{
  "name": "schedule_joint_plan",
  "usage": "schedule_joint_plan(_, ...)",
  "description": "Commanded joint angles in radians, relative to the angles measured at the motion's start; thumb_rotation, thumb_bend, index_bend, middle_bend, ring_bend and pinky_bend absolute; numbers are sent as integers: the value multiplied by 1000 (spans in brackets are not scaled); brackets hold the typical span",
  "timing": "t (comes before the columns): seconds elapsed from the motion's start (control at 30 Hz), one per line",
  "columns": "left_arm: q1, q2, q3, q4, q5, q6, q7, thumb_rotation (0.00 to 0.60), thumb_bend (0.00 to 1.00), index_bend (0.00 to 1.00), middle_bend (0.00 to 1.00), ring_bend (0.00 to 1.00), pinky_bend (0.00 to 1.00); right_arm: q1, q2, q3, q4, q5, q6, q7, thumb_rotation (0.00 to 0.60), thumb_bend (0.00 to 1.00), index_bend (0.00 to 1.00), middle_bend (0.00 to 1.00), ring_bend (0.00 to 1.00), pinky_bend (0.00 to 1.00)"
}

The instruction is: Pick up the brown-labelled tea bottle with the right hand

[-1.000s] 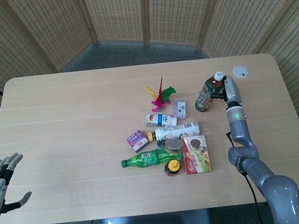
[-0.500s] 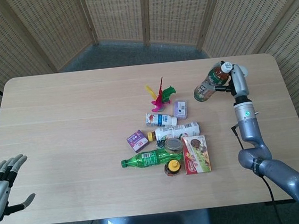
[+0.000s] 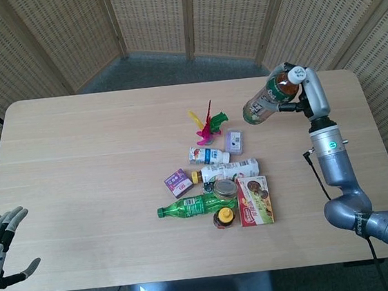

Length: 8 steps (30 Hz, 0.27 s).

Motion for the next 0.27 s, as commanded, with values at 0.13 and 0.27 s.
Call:
schedule_joint_plan(0.13, -2, -2, -2, 9, 3, 0, -11, 600, 297, 66, 0, 0, 0, -6, 25, 5, -49, 12, 7, -23, 600, 80, 809, 1000, 932, 632)
schedule_joint_plan(0.27, -7, -5, -5, 11, 3, -7, -14, 600, 297, 66, 0, 0, 0, -8, 36, 3, -67, 18, 7, -34, 600, 80, 811, 1000, 932, 632)
